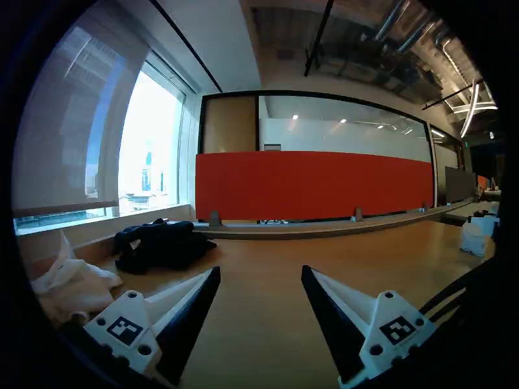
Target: Fold towel
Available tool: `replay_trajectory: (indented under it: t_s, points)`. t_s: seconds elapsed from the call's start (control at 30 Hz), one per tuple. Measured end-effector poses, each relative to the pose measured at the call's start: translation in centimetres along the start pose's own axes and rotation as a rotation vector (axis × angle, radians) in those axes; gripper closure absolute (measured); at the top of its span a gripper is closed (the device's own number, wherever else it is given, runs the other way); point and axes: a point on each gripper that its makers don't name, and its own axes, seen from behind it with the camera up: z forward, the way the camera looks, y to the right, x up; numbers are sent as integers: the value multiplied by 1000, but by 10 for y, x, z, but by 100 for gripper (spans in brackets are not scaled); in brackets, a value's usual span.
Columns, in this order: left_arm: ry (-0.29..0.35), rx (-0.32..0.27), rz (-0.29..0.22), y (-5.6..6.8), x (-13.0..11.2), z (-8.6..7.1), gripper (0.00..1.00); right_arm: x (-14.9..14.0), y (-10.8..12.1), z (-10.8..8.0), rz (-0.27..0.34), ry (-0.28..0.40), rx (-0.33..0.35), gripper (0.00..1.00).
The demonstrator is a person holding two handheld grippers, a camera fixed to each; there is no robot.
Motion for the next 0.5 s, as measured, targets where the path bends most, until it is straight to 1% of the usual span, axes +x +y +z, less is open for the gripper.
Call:
replay_trajectory:
  t_s: [0.5]
  points:
    - [0, 0, 0, 1, 0, 0, 8, 0, -6, -3, -17, 5, 19, 0]
